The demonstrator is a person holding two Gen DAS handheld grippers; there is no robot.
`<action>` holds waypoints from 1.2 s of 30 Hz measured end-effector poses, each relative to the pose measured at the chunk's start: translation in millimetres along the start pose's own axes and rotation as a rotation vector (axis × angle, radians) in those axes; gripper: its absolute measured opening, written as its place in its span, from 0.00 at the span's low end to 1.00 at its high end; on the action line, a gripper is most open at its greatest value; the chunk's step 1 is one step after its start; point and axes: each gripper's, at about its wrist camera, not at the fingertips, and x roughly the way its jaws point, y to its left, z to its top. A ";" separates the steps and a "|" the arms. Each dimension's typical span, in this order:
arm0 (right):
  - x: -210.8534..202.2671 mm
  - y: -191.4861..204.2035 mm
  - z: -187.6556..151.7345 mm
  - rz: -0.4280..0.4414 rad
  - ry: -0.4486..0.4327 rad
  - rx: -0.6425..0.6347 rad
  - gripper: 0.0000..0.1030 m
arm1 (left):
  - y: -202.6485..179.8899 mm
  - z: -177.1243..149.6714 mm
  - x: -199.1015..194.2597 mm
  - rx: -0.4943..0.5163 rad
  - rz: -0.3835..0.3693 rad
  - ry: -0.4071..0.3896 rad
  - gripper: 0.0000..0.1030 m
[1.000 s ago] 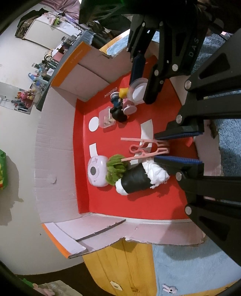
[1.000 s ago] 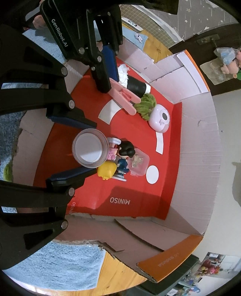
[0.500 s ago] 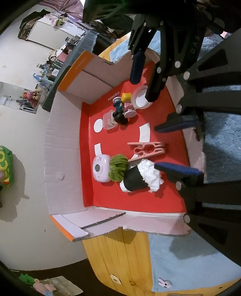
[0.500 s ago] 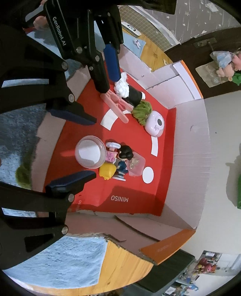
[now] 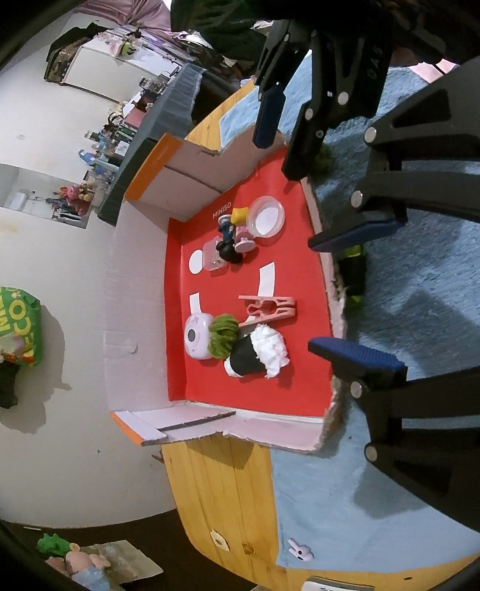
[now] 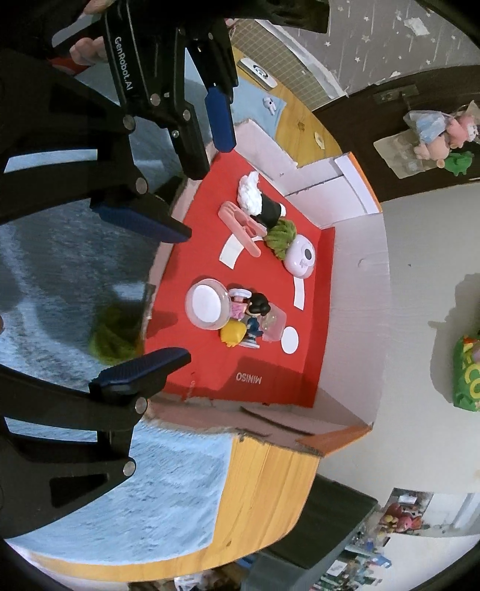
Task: Organize objects
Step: 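Withdraw both tools from the box back over the towel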
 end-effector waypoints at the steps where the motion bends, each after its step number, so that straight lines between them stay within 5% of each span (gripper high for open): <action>1: -3.0 -0.1 -1.6 -0.001 -0.007 -0.001 0.59 | -1.4 -2.1 -3.1 0.000 0.002 -0.008 0.52; 15: -29.2 -1.1 -27.9 -0.020 -0.041 0.006 0.65 | -14.5 -26.5 -7.6 -0.002 0.000 -0.004 0.63; 36: 12.4 -22.5 -46.2 -0.040 0.058 0.075 0.65 | -21.3 -29.3 27.8 0.015 -0.001 0.062 0.63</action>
